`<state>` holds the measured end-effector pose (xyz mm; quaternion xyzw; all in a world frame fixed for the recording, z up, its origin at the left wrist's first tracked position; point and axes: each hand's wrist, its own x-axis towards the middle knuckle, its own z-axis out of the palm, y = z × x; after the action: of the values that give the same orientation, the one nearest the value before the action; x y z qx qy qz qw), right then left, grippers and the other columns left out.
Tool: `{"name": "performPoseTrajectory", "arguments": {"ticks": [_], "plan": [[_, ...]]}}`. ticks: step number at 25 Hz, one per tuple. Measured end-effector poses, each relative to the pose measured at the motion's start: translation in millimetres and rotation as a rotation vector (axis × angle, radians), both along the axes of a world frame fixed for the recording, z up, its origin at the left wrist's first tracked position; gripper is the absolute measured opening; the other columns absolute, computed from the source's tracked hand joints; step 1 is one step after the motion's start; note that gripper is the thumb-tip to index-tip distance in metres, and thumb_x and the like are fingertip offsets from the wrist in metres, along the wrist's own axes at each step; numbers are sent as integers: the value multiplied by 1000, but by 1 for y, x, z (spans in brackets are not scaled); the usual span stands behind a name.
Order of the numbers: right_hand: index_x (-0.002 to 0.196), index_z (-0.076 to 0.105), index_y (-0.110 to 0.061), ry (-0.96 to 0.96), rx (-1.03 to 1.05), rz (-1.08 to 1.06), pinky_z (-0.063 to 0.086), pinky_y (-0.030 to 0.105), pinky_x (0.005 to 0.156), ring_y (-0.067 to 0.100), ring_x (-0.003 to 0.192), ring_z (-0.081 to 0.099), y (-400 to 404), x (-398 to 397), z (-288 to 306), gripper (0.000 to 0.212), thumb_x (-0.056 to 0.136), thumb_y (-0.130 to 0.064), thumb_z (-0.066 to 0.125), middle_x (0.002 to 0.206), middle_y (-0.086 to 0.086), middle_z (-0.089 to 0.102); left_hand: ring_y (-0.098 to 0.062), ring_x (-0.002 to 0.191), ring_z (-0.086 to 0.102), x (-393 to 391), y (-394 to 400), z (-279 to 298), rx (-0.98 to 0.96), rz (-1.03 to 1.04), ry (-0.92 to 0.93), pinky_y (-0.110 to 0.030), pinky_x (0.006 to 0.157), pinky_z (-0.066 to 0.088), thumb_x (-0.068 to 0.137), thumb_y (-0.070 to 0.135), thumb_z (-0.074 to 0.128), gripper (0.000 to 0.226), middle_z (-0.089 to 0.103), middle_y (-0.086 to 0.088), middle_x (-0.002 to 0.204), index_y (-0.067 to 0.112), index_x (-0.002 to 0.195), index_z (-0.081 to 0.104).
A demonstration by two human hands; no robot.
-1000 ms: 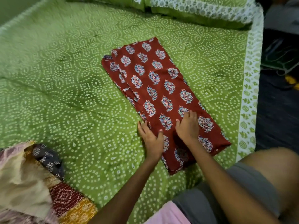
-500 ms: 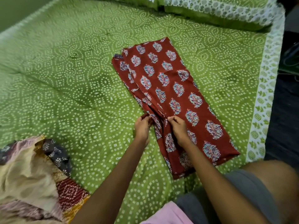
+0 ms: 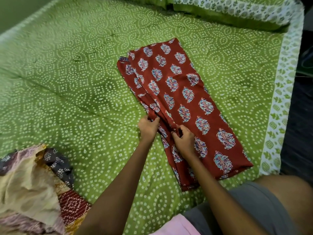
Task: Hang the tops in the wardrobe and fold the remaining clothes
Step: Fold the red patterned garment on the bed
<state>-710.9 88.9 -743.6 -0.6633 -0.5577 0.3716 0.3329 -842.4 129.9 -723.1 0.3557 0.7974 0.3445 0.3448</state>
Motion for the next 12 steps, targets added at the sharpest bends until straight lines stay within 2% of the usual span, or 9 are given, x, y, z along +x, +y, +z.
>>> {"name": "performPoseTrajectory", "arguments": {"ticks": [3,5,7,10,12], "plan": [[71,54,-9,31,35,5,34,31,56,15,61,44,1,2,-2,14,82,-7,63,69,3,53,-19,70,53,8,13,4,44,173,-60,-30,62,45,83,14,64,10,61,-11,81,9,85,57],[70,52,-14,31,48,7,30,28,54,10,57,40,-1,2,-3,17,81,-6,63,68,1,51,-23,86,56,8,23,11,42,182,-31,-30,75,46,85,13,64,25,61,-14,100,1,104,54],[71,54,-12,33,53,4,29,28,54,9,56,39,-3,2,-5,16,81,-6,63,68,0,50,-27,98,56,-4,32,15,72,164,26,-25,80,43,86,9,62,40,57,-18,111,-5,120,46],[70,54,-9,19,52,4,30,28,53,10,56,39,-3,2,-4,15,81,-7,63,67,0,50,-22,97,53,-34,38,19,138,171,91,-23,77,42,89,7,58,42,54,-15,109,-7,125,40],[70,52,-11,-8,60,8,28,28,52,10,57,38,-2,2,-3,17,82,-8,62,67,-1,49,-22,99,54,-54,41,22,134,290,95,-25,81,41,90,9,56,40,55,-15,111,-6,124,43]]}}
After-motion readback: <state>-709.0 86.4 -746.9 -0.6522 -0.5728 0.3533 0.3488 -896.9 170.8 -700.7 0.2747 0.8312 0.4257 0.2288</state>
